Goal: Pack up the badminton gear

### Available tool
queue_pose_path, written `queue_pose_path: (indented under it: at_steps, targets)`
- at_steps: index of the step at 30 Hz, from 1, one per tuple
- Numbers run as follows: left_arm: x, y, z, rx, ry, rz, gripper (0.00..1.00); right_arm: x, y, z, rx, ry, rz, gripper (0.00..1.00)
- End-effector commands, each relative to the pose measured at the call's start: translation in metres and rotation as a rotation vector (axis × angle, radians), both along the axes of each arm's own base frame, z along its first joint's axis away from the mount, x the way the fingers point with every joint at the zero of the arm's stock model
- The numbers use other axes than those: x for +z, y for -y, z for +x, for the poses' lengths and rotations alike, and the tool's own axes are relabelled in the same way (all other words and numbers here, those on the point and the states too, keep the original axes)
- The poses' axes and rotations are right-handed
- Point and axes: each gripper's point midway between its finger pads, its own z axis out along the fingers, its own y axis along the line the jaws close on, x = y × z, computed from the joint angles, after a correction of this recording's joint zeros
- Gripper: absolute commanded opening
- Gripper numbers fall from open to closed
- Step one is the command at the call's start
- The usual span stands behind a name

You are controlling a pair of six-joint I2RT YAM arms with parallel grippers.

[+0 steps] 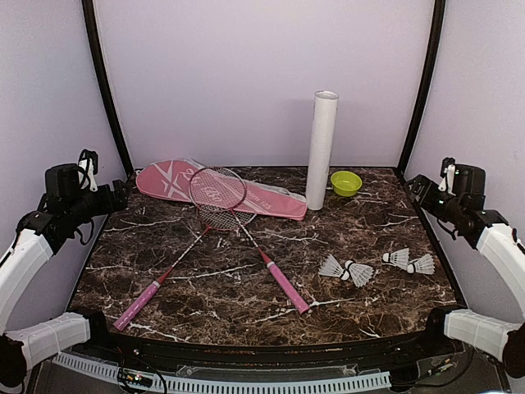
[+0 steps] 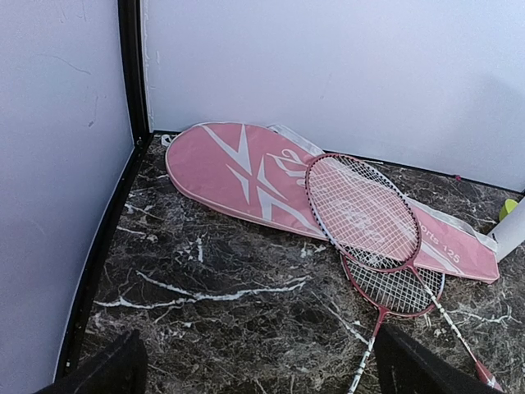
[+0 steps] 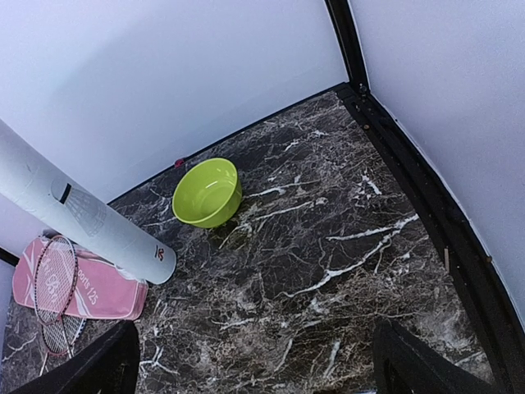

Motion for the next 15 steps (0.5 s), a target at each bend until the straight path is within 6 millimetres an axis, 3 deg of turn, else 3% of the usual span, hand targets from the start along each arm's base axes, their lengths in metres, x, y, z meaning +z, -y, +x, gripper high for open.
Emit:
queue_pose_path:
  at_steps: [1,9,15]
  targets:
    - [-0.003,0.0,-0.002,0.0,-0.002,-0.01,0.99,0.011,-0.002,0.002,0.025,0.002,-0.021,0.99]
    - [0.0,-0.004,-0.005,0.025,0.021,-0.017,0.99,0.014,-0.016,0.006,0.089,0.024,0.044,0.99]
    - [0.004,-0.01,-0.012,0.056,0.046,-0.001,0.99,0.049,-0.046,0.009,0.233,0.115,0.076,0.99]
